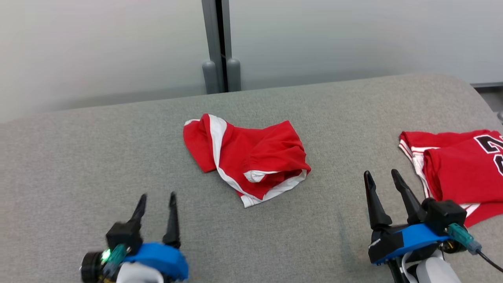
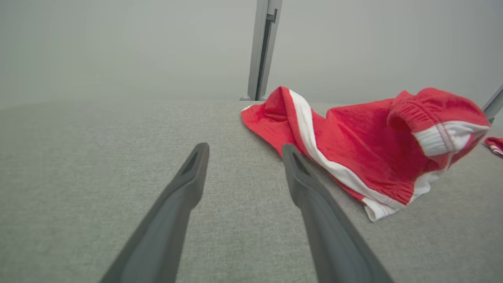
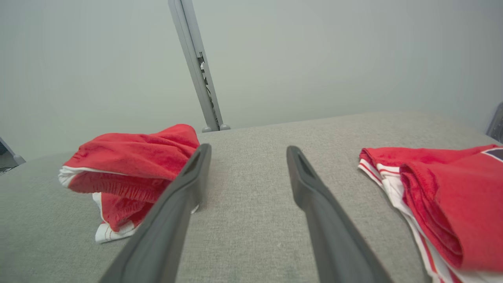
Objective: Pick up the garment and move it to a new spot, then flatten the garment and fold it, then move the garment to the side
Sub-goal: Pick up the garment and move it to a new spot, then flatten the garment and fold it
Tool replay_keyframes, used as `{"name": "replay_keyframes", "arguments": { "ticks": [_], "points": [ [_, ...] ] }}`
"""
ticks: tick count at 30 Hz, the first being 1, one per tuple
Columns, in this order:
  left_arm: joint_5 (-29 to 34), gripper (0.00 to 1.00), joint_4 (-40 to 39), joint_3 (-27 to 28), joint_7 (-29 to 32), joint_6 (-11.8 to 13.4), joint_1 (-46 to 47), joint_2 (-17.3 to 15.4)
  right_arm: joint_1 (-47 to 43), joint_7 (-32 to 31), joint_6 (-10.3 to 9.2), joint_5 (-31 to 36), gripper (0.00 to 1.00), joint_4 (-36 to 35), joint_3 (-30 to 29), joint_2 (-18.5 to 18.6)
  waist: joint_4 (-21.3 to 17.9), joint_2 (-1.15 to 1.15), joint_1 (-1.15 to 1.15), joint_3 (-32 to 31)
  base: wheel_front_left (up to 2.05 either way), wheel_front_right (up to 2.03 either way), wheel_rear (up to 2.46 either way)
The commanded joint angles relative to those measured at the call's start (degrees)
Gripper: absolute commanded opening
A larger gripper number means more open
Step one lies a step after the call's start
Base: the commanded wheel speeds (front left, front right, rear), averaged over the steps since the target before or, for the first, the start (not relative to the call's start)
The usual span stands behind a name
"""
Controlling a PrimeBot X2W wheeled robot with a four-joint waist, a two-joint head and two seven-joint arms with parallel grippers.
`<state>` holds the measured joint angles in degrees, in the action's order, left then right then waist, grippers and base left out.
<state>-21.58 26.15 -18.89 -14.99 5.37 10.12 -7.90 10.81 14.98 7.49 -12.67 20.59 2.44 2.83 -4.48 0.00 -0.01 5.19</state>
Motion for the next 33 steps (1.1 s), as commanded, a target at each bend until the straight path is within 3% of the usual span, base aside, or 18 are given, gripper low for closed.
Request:
{"name": "replay_keyframes", "arguments": {
  "ticks": [1, 8, 14, 21, 28, 33],
  "points": [
    [1.2, 1.0, -1.5, 1.9, -0.3, 0.7, -2.0, 0.0, -1.2, 0.3, -0.01, 0.4, 1.0, 0.2, 0.0, 0.1, 0.2, 0.0, 0.01, -0.8, 0.0, 0.0, 0.0],
    [8.3, 1.0, -6.4, 8.9, -0.2, 1.8, -11.0, 0.6, -3.7, 0.3, 0.0, 0.8, 1.0, 0.6, 0.4, 0.1, 1.0, 0.0, 0.01, -4.0, 0.0, 0.0, 0.0],
    [13.4, 1.0, -8.8, 11.2, -0.3, 0.9, -14.1, 1.8, -5.7, 0.3, 0.0, 1.4, 1.0, 0.9, 0.1, 0.1, 1.7, 0.0, 0.01, -4.9, 0.0, 0.0, 0.0],
    [15.2, 1.0, -8.7, 12.6, -0.3, -0.6, -14.2, 3.4, -6.1, 0.3, 0.0, 1.7, 1.0, 1.6, 0.6, 0.1, 2.5, 0.0, 0.01, -4.6, 0.0, 0.0, 0.0],
    [16.4, 1.0, -8.5, 11.5, -0.3, -2.6, -11.1, 4.2, -3.3, 0.3, -0.01, 0.8, 1.0, 5.4, 5.4, 0.2, 6.8, 0.0, 0.01, -1.5, 0.0, 0.0, 0.0],
    [17.1, 1.0, -8.9, 9.8, -0.3, -3.7, -8.8, 4.7, 0.7, 0.3, -0.01, 0.7, 1.0, 9.8, 8.1, 0.2, 12.5, 0.0, 0.01, 2.2, 0.0, 0.0, 0.0]
  ]
}}
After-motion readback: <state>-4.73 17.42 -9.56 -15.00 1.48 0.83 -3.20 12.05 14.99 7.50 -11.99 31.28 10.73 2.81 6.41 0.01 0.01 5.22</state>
